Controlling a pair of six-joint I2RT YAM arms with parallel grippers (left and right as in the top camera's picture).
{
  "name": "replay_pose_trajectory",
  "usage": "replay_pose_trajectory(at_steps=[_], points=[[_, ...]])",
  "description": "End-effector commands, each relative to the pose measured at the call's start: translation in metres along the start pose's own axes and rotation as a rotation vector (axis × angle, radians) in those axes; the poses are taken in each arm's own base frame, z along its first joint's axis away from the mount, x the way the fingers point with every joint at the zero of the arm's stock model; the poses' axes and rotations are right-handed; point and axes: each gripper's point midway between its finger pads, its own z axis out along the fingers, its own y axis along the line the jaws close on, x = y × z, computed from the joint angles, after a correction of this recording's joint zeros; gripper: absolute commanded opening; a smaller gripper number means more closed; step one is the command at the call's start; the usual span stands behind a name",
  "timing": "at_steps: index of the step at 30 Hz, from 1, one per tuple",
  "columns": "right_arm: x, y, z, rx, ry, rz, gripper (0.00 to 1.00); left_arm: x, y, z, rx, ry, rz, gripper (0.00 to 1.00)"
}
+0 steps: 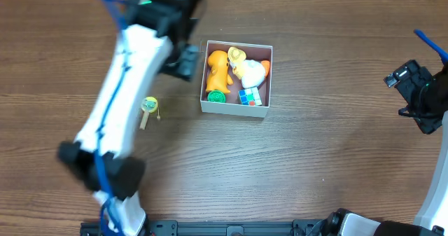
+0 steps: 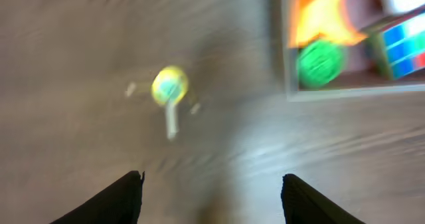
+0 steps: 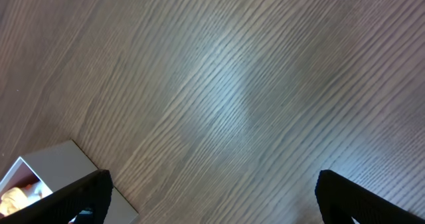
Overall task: Pack container
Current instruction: 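Place the green toy into the box and release, then grasp the wooden rattle drum with the left gripper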
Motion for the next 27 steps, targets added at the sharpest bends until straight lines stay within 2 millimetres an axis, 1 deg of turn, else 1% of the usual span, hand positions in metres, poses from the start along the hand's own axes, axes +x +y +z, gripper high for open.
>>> replay_pose_trajectory(at_steps=[1,2,3,5,6,7,8,9,10,12,14,16,18,19,20,22,24,27], points=[[0.0,-0.002,-0.003,0.005,-0.01,-0.004,1.0,0.053,0.05,0.01,-0.065,0.075,-0.197,0.68],[0.0,-0.002,-0.003,0.006,-0.008,-0.004,1.0,0.061,0.057,0.029,-0.062,0.096,-0.249,0.7],[0.001,-0.002,-0.003,0.006,-0.006,-0.004,1.0,0.069,0.06,0.052,-0.049,0.121,-0.28,0.73],[0.002,-0.003,-0.003,0.01,-0.002,-0.005,1.0,0.084,0.06,0.087,-0.031,0.181,-0.308,0.72],[0.003,-0.004,-0.003,0.012,0.001,-0.004,1.0,0.097,0.059,0.112,-0.021,0.226,-0.318,0.71],[0.003,-0.004,-0.003,0.013,0.002,-0.005,1.0,0.106,0.059,0.128,-0.022,0.248,-0.312,0.72],[0.003,-0.004,-0.003,0.013,0.002,-0.007,1.0,0.114,0.057,0.142,-0.013,0.262,-0.311,0.73],[0.003,-0.004,-0.003,0.013,0.002,-0.008,1.0,0.115,0.046,0.155,0.055,0.255,-0.302,0.73],[0.003,-0.004,-0.003,0.013,0.002,-0.008,1.0,0.114,0.037,0.164,0.112,0.238,-0.273,0.72],[0.004,-0.004,-0.003,0.014,0.005,-0.008,1.0,0.115,0.036,0.176,0.107,0.22,-0.267,0.72],[0.004,-0.005,-0.003,0.016,0.008,-0.008,1.0,0.112,0.044,0.183,0.065,0.196,-0.268,0.71],[0.005,-0.005,-0.003,0.017,0.009,-0.008,1.0,0.105,0.052,0.188,0.026,0.156,-0.268,0.72],[0.005,-0.005,-0.003,0.018,0.01,-0.008,1.0,0.091,0.053,0.192,0.029,0.097,-0.244,0.73],[0.005,-0.005,-0.003,0.019,0.012,-0.008,1.0,0.079,0.055,0.196,0.03,0.051,-0.208,0.75],[0.006,-0.006,-0.003,0.02,0.014,-0.008,1.0,0.072,0.056,0.197,0.029,0.022,-0.174,0.75],[0.006,-0.006,-0.003,0.02,0.015,-0.007,1.0,0.064,0.056,0.199,0.027,-0.007,-0.125,0.73],[0.006,-0.006,-0.003,0.02,0.015,-0.008,1.0,0.064,0.056,0.203,0.027,-0.002,-0.061,0.69],[0.006,-0.006,-0.003,0.021,0.016,-0.007,1.0,0.066,0.056,0.211,0.026,0.023,-0.03,0.66]])
